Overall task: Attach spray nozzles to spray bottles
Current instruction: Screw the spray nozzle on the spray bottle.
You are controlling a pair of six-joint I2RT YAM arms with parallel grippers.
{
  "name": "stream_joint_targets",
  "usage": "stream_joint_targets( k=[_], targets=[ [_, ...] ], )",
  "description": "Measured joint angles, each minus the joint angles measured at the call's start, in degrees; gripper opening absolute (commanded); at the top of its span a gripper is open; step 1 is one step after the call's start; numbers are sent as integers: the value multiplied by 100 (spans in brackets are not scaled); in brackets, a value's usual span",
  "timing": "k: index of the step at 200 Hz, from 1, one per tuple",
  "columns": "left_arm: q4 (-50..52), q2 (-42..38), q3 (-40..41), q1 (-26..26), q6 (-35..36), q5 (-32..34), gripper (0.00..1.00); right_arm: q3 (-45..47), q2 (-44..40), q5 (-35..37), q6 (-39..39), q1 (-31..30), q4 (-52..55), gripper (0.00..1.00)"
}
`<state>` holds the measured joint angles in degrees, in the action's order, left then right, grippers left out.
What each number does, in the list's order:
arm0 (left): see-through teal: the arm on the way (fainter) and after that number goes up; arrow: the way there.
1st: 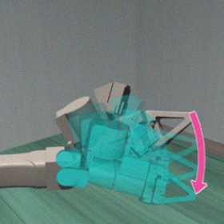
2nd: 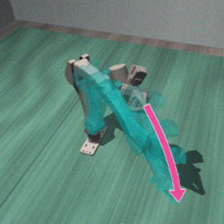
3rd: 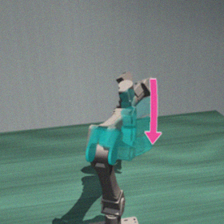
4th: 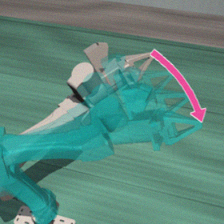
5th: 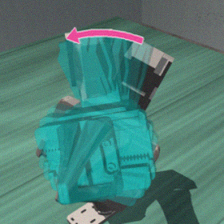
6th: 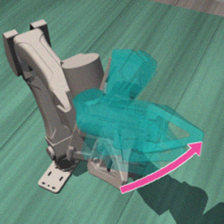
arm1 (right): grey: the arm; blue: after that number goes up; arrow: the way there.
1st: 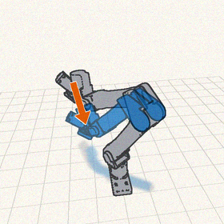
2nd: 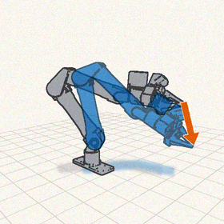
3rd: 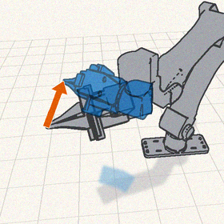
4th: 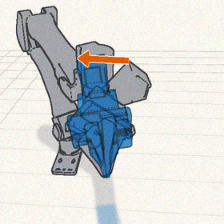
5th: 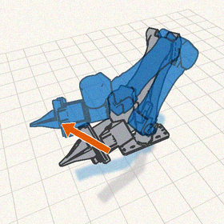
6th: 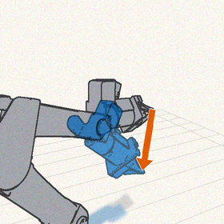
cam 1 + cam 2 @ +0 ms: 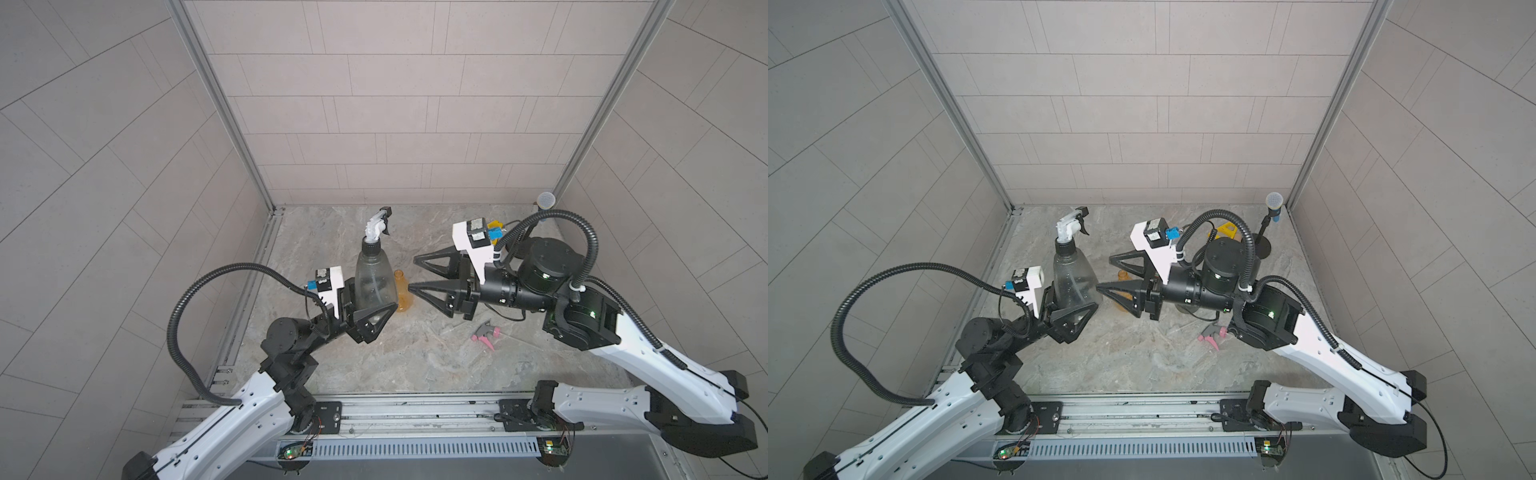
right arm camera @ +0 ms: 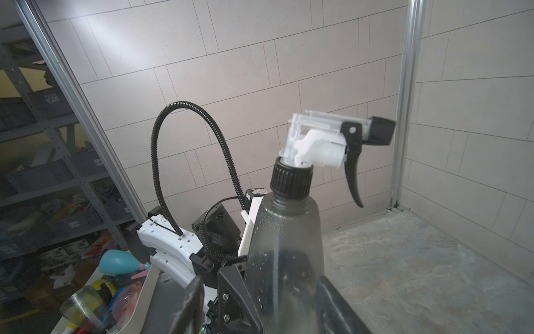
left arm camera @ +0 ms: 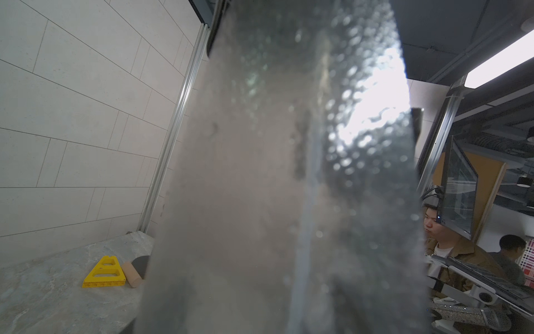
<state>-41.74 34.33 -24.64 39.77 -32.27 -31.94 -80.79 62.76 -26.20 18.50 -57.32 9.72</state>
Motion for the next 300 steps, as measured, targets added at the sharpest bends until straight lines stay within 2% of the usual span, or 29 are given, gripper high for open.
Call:
stream_joint_targets(
  k=[51, 108, 184, 226, 255, 300],
  targets=[
    [566, -219, -96, 155, 321, -24, 0, -387, 411, -181, 435, 0, -188, 57],
    [581, -221, -96, 284, 444, -42, 0, -614, 597, -162, 590, 0, -175, 63],
    [599, -175, -96, 378, 533, -79, 0, -664, 828, -166, 684, 0, -179, 63],
    [612, -173, -96, 415, 538, -83, 0, -664, 855, -157, 723, -33, -201, 59],
    [651, -153, -96, 428, 579, -74, 0, -664, 859, -83, 730, -98, -201, 51],
    [833, -160, -122, 474, 710, -22, 0, -719, 859, 389, 544, -310, -24, 44]
  ],
)
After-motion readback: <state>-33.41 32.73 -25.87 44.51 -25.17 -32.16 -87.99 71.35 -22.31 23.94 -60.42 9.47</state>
